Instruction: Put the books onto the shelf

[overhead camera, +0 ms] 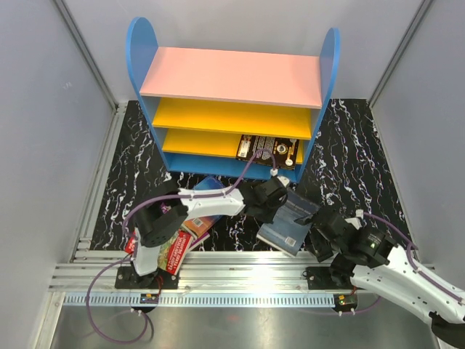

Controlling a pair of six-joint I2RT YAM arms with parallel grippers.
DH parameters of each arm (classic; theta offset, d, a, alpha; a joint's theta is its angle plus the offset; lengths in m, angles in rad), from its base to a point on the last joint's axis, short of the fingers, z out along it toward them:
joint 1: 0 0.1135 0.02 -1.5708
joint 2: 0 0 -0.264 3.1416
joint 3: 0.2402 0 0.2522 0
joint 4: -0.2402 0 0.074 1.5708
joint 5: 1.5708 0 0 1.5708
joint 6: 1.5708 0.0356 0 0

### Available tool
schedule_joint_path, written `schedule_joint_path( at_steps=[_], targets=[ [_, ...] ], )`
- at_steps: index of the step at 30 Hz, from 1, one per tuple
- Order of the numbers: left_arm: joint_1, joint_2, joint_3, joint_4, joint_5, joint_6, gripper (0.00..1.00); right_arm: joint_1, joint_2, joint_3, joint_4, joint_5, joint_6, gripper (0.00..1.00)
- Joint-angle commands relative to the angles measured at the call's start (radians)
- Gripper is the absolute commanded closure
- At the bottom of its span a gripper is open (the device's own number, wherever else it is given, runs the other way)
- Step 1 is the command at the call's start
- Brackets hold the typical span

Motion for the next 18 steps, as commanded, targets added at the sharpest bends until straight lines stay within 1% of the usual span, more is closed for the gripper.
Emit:
schedule_joint_path(
  at_steps=[1,4,6,7,9,10,11,13,14,15,16,17,18],
  targets=[
    [-0.016,-0.136,-0.090,-0.181,-0.025,0.031,1.00,0.006,-0.042,0.029,-0.100,0.079,0.008,0.02],
    [-0.004,-0.311,-0.109,-0.192,0.006,0.037,1.00,0.006,-0.075,0.040,-0.116,0.107,0.016,0.02],
    [0.024,-0.378,-0.117,-0.201,0.043,0.030,1.00,0.006,-0.084,0.038,-0.117,0.118,0.013,0.01],
    [0.034,-0.436,-0.118,-0.210,0.052,0.028,1.00,0.008,-0.090,0.035,-0.114,0.116,0.005,0.01],
    [0.065,-0.478,-0.118,-0.219,0.086,0.026,1.00,0.006,-0.088,0.009,-0.055,0.099,-0.024,0.00],
    [0.076,-0.504,-0.120,-0.227,0.099,0.025,1.00,0.006,-0.084,-0.005,-0.019,0.085,-0.057,0.00],
    [0.088,-0.517,-0.123,-0.227,0.128,0.025,1.00,0.006,-0.070,-0.038,0.068,0.050,-0.073,0.00],
    [0.125,-0.532,-0.137,-0.222,0.164,0.020,1.00,0.006,0.005,-0.075,0.165,0.009,-0.107,0.00],
    [0.140,-0.546,-0.146,-0.213,0.214,0.011,1.00,0.006,0.040,-0.098,0.253,-0.020,-0.119,0.00],
    [0.169,-0.555,-0.172,-0.201,0.242,0.002,1.00,0.006,0.121,-0.106,0.292,-0.027,-0.128,0.00],
    [0.183,-0.569,-0.184,-0.172,0.267,-0.007,1.00,0.006,0.160,-0.111,0.333,-0.030,-0.139,0.00],
    [0.197,-0.589,-0.192,-0.161,0.312,-0.029,1.00,0.005,0.197,-0.118,0.422,-0.025,-0.142,0.00],
    [0.220,-0.596,-0.192,-0.156,0.331,-0.038,1.00,0.006,0.252,-0.123,0.471,-0.019,-0.151,0.00]
  ],
)
